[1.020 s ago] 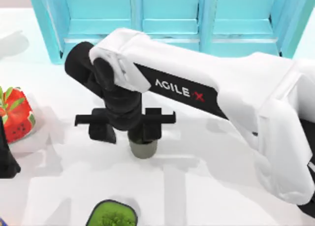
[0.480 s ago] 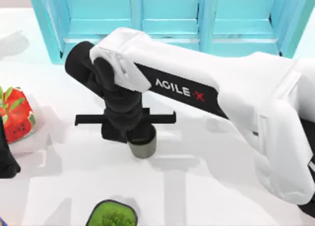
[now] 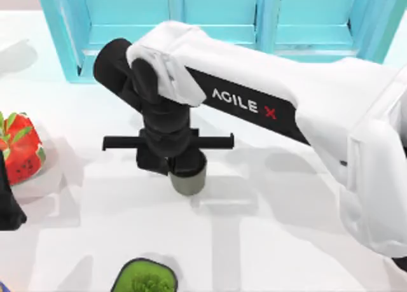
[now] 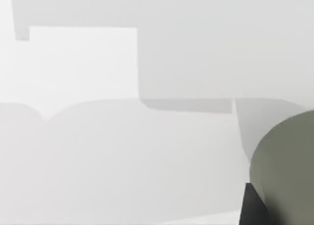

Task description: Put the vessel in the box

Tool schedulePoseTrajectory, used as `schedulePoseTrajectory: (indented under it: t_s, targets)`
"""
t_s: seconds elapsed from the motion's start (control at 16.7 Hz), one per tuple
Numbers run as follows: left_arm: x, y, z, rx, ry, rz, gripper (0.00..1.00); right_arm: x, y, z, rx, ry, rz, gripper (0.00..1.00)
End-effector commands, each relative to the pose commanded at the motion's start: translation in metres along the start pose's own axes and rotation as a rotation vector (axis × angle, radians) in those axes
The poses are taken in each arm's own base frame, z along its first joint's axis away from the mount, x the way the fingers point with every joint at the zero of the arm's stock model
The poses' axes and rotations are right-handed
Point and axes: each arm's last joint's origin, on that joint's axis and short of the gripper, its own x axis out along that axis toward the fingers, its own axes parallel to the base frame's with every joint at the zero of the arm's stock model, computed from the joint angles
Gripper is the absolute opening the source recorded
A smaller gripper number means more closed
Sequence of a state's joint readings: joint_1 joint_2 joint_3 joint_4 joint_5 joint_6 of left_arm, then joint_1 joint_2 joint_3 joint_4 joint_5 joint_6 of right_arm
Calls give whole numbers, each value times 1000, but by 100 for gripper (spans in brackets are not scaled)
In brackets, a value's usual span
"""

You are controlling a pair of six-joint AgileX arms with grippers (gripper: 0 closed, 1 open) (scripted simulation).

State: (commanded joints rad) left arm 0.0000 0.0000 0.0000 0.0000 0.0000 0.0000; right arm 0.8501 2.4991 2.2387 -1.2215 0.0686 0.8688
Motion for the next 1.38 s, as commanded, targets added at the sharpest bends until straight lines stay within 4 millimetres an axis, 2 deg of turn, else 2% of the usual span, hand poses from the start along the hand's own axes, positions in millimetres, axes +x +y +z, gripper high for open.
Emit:
schedulePoseTrajectory:
  t_s: [0.12,0.24,0.36,0.42,0.54,0.66,0.84,0.96,1.08,1.38]
  targets:
    - [0,0,0,0,0,0,100,-30,-28,24,3,-17,48,0]
    - [0,0,0,0,0,0,100,-69,-77,51,5,-53,106,0]
    - [0,0,0,0,0,0,100,-117,-146,72,7,-119,154,0]
    - [0,0,0,0,0,0,100,-139,-186,76,8,-155,164,0]
    - [0,0,0,0,0,0,100,-172,-263,72,4,-211,151,0]
    - [0,0,0,0,0,0,100,-183,-328,57,-4,-212,107,0]
    - [0,0,0,0,0,0,100,-166,-399,29,-3,-93,49,0]
    - [0,0,0,0,0,0,100,-148,-429,14,4,-5,37,0]
    - [0,0,0,0,0,0,100,-141,-444,3,7,36,31,0]
    - [0,0,0,0,0,0,100,-139,-447,2,5,43,29,0]
